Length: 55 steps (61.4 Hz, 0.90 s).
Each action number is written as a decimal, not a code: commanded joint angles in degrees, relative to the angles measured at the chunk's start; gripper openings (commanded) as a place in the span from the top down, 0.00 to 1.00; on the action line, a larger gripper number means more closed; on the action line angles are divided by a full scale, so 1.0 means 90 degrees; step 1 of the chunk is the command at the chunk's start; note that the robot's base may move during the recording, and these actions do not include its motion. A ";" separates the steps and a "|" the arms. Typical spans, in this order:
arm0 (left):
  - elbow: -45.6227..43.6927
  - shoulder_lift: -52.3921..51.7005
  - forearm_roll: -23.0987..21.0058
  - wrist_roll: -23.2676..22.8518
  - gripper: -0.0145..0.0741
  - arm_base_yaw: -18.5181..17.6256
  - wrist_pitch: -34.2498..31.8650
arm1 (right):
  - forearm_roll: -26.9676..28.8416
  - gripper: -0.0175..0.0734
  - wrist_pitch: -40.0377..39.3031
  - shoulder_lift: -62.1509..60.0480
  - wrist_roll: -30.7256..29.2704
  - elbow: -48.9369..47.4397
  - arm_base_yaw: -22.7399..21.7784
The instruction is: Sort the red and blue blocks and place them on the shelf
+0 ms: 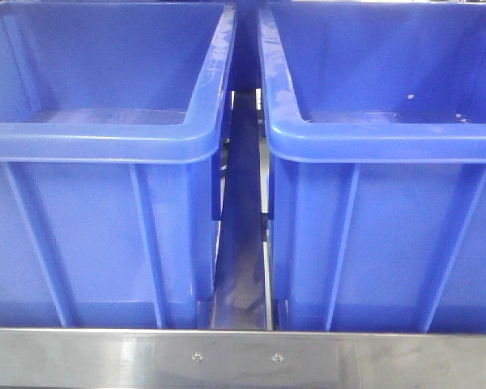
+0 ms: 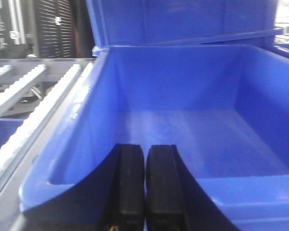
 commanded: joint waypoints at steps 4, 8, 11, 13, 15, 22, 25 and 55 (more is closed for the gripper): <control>0.0155 -0.0127 -0.0005 -0.0057 0.70 -0.0049 -0.0509 | 0.0022 0.75 -0.0585 -0.0119 -0.0013 -0.0131 -0.0041; 0.0155 -0.0127 -0.0005 -0.0057 0.70 -0.0049 -0.0509 | 0.0022 0.75 -0.0585 -0.0119 -0.0013 -0.0131 -0.0041; 0.0155 -0.0127 -0.0005 -0.0057 0.70 -0.0049 -0.0509 | 0.0022 0.75 -0.0585 -0.0119 -0.0013 -0.0131 -0.0041; 0.0155 -0.0127 -0.0005 -0.0057 0.70 -0.0049 -0.0509 | 0.0022 0.75 -0.0585 -0.0119 -0.0013 -0.0131 -0.0041; 0.0155 -0.0127 -0.0005 -0.0057 0.70 -0.0049 -0.0509 | 0.0022 0.75 -0.0585 -0.0119 -0.0013 -0.0131 -0.0041; 0.0155 -0.0127 -0.0005 -0.0057 0.70 -0.0049 -0.0509 | 0.0022 0.75 -0.0585 -0.0119 -0.0013 -0.0131 -0.0041; 0.0155 -0.0127 -0.0005 -0.0057 0.70 -0.0049 -0.0509 | 0.0022 0.75 -0.0585 -0.0119 -0.0013 -0.0131 -0.0041; 0.0155 -0.0127 -0.0005 -0.0057 0.70 -0.0049 -0.0509 | 0.0022 0.75 -0.0585 -0.0119 -0.0013 -0.0131 -0.0041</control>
